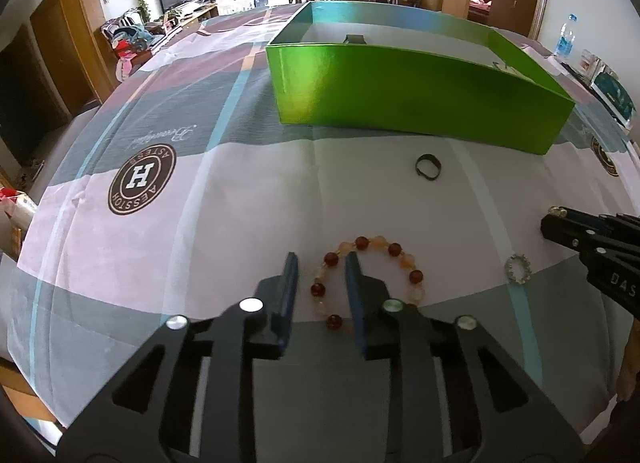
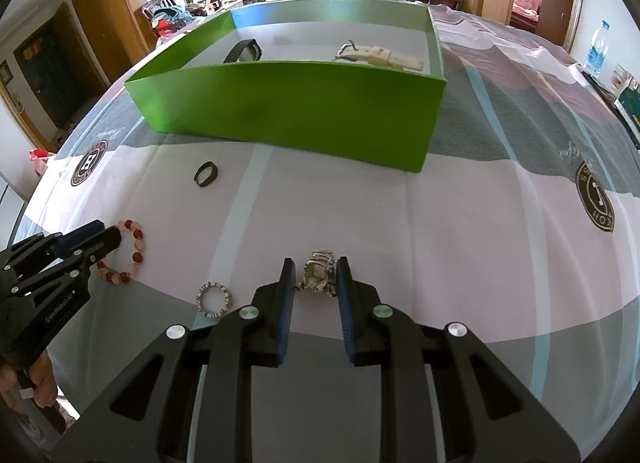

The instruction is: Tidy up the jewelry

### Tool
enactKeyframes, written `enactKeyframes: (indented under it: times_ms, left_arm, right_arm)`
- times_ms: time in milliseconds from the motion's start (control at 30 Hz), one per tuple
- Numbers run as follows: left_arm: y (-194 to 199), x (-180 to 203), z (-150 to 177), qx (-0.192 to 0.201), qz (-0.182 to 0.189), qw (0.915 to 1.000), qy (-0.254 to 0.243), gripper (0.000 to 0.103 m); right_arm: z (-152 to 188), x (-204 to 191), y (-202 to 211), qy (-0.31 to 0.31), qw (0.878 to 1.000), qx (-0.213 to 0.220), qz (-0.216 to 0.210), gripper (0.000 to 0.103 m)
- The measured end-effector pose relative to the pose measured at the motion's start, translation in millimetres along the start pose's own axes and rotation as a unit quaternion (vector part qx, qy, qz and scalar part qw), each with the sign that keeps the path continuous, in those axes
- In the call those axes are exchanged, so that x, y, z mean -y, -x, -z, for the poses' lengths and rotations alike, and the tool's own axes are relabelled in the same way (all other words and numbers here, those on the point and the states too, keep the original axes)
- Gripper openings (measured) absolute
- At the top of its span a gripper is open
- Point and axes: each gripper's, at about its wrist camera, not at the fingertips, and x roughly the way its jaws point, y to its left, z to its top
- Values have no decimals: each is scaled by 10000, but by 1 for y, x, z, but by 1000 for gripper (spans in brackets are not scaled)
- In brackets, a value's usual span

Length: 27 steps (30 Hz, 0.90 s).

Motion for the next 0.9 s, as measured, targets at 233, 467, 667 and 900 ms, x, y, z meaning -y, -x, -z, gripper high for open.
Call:
enactKeyframes:
  times_ms: [233, 467, 667, 900]
  left_arm:
    - [0, -2, 0, -1, -52, 10000, 47, 37]
    - [0, -1, -1, 1, -61, 10000, 44, 37]
    - [1, 0, -1, 13, -66, 10000, 36, 37]
    - [1, -1, 1, 7, 42, 10000, 58, 37]
  right_arm:
    - [3, -1, 3, -5, 9999, 55, 101, 31]
    - [2, 2, 4, -200, 9994, 120, 237, 33]
    - [6, -5, 2, -123, 9996, 146, 203, 30]
    - [3, -6, 7, -154, 9997, 210, -10, 21]
